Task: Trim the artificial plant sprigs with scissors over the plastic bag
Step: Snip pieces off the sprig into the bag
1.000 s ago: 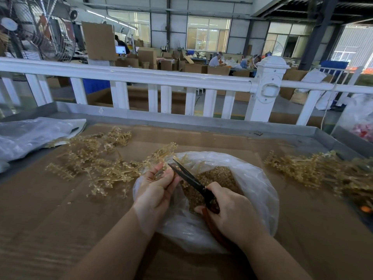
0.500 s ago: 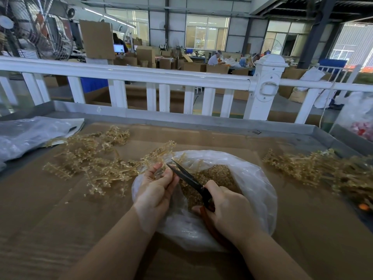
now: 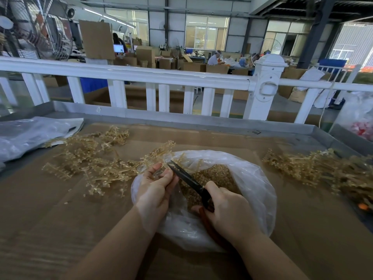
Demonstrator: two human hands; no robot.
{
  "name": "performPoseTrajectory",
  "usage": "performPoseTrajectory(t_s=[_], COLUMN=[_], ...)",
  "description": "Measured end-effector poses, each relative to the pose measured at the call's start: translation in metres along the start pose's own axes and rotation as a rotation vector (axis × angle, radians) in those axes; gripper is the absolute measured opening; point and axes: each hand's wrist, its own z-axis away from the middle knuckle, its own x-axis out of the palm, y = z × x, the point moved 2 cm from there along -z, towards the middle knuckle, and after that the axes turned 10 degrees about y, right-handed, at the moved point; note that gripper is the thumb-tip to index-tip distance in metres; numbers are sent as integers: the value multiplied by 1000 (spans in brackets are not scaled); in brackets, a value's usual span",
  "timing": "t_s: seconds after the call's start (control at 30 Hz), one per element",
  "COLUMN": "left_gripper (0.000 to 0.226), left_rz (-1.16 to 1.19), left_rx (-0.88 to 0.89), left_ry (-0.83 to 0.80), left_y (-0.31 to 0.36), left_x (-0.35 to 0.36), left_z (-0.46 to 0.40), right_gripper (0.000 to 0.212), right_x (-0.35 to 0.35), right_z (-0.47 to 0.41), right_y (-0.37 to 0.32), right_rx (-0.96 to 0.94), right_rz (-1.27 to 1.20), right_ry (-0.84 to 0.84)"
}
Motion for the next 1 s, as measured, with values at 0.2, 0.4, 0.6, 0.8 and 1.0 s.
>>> performPoseTrajectory(t_s=[0.2, 0.4, 0.6, 0.8, 1.0], left_gripper=[30, 31, 30, 31, 30], left_rz=[0, 12, 16, 17, 5], left_rx=[9, -4, -7, 1, 18], left_ry=[0, -3, 3, 20, 29], left_y=[-1, -1, -2, -2, -3], left_x=[-1, -2, -3, -1, -1], left_z=[0, -1, -3, -3, -3], right_gripper=[50, 44, 46, 47, 45], right_x=[1, 1, 2, 1, -3], right_z=[0, 0, 0, -1, -1], right_y=[1, 0, 2, 3, 2], right_rx=[3, 2, 4, 19, 31], right_rz=[-5, -2, -3, -36, -65], right_ry=[-10, -10, -7, -25, -35])
